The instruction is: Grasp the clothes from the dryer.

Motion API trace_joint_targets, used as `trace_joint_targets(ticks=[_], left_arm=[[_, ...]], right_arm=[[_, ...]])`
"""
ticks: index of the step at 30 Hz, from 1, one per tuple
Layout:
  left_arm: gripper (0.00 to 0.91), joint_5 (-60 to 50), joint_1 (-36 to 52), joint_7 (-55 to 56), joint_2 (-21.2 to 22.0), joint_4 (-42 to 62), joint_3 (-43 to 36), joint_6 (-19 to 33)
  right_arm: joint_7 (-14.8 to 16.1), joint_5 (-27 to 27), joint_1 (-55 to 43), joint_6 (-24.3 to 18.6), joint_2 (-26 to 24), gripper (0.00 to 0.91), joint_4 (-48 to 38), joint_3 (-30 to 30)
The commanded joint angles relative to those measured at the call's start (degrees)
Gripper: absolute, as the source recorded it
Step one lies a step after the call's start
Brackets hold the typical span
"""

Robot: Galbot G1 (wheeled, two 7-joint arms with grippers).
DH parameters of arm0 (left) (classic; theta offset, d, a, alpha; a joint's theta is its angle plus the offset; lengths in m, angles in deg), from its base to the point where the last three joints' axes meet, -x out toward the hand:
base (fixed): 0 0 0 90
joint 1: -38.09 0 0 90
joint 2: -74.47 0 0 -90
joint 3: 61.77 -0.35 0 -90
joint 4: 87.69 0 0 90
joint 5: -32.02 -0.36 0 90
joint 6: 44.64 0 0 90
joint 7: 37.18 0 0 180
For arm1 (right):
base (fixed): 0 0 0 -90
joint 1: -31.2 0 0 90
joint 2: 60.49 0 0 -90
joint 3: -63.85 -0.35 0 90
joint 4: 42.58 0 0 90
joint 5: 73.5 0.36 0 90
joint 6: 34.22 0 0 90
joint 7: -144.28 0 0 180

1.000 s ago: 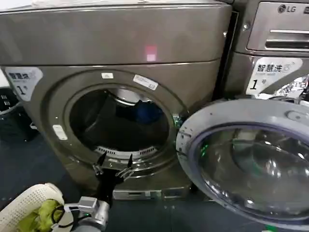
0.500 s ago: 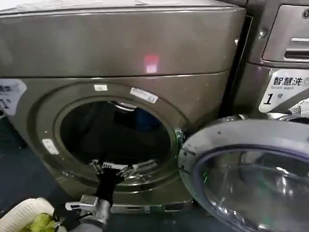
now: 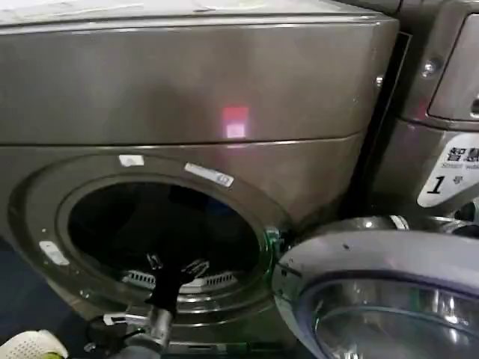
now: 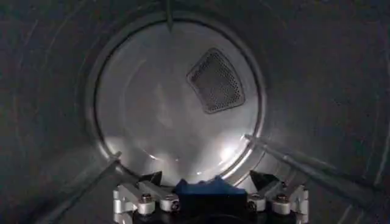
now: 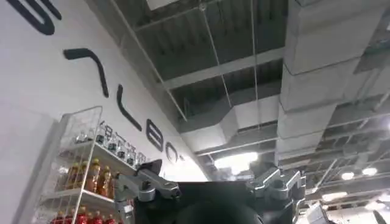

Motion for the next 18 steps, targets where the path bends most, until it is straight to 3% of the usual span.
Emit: trace_joint_targets(ticks=[1,18], left_arm=[[0.907,0.1,-0.1,0.0,-0.1,-0.2,0.1,-0.1],[0.907,0.2,0.9,-0.2,0.3,0.9,0.9,0.7]], right_arm=[[0.0,0.0,0.0,-0.1,0.0,0.907,0.0,-0.1],[-0.6,-0.5,0.0,0.1,0.2,0.907,-0.4,-0.3]])
